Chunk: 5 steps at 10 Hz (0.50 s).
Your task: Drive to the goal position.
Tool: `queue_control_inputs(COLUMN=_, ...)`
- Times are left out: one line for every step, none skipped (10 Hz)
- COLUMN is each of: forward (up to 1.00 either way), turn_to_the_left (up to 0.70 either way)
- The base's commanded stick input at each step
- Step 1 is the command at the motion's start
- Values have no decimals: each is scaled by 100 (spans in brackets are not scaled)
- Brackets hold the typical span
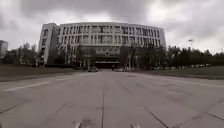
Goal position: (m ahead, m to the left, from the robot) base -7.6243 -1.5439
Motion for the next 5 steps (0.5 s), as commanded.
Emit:
queue_control_inputs(forward=100, turn_to_the_left=0)
queue_control_inputs(forward=100, turn_to_the_left=0)
queue_control_inputs(forward=100, turn_to_the_left=0)
queue_control_inputs(forward=100, turn_to_the_left=0)
queue_control_inputs(forward=100, turn_to_the_left=0)
